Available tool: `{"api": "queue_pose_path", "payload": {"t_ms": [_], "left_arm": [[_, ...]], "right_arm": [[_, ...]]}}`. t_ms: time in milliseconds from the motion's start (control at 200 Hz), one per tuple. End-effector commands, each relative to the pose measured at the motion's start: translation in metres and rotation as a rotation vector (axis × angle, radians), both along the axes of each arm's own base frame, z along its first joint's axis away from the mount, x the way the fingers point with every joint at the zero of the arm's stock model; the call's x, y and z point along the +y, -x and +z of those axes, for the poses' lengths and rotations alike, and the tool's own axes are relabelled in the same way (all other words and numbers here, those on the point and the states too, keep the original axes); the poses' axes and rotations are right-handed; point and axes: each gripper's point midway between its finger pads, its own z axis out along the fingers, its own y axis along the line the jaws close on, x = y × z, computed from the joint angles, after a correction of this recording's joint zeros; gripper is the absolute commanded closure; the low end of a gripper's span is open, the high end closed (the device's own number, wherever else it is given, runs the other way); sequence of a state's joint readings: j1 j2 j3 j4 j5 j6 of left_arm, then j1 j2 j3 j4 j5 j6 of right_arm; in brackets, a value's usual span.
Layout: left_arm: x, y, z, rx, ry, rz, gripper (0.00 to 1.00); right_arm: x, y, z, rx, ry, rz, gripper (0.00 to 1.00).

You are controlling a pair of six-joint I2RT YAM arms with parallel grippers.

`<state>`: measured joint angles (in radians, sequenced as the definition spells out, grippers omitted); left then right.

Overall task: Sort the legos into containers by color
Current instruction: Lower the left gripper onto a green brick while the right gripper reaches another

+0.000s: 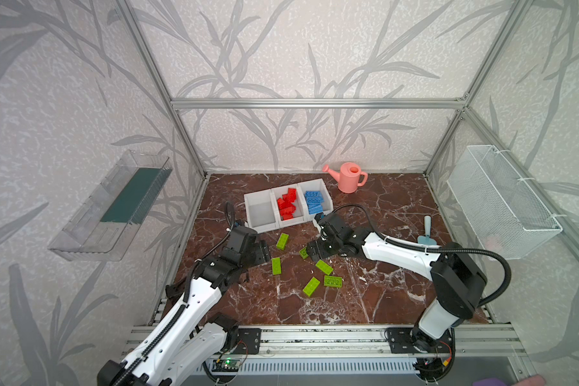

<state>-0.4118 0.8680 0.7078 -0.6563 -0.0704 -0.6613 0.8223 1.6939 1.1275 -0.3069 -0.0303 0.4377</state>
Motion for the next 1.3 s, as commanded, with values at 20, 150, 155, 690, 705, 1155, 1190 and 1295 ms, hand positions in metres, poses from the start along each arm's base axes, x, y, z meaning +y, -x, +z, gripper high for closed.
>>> {"api": "queue_pose_path", "payload": {"t_ms": [20, 150, 155, 690, 705, 1155, 1190, 1295], "left_arm": [[-0.009, -0.005, -0.008, -0.012, 0.062, 0.013, 0.20], [-0.017, -0.004, -0.032, 0.031, 0.072, 0.012, 0.21], [-0.017, -0.004, -0.033, 0.031, 0.072, 0.011, 0.22], [-0.048, -0.010, -0.103, 0.219, -0.018, -0.027, 0.36], [-0.049, -0.010, -0.104, 0.222, -0.021, -0.029, 0.37], [-0.049, -0.010, -0.119, 0.262, -0.090, -0.013, 0.64], [-0.049, -0.010, -0.119, 0.261, -0.089, -0.015, 0.66], [-0.050, -0.012, -0.110, 0.246, -0.088, -0.020, 0.70]], "right_arm": [[0.002, -0.002, -0.005, 0.018, 0.027, -0.023, 0.06], [-0.002, -0.003, -0.009, 0.017, 0.043, -0.038, 0.06], [-0.002, -0.003, -0.009, 0.017, 0.044, -0.039, 0.06], [-0.017, 0.005, -0.027, 0.018, 0.079, -0.052, 0.06], [-0.018, 0.005, -0.028, 0.018, 0.081, -0.052, 0.06], [-0.023, 0.012, -0.041, 0.035, 0.087, -0.048, 0.06], [-0.023, 0.012, -0.042, 0.035, 0.087, -0.048, 0.06], [-0.023, 0.012, -0.033, 0.018, 0.066, -0.050, 0.06]]}}
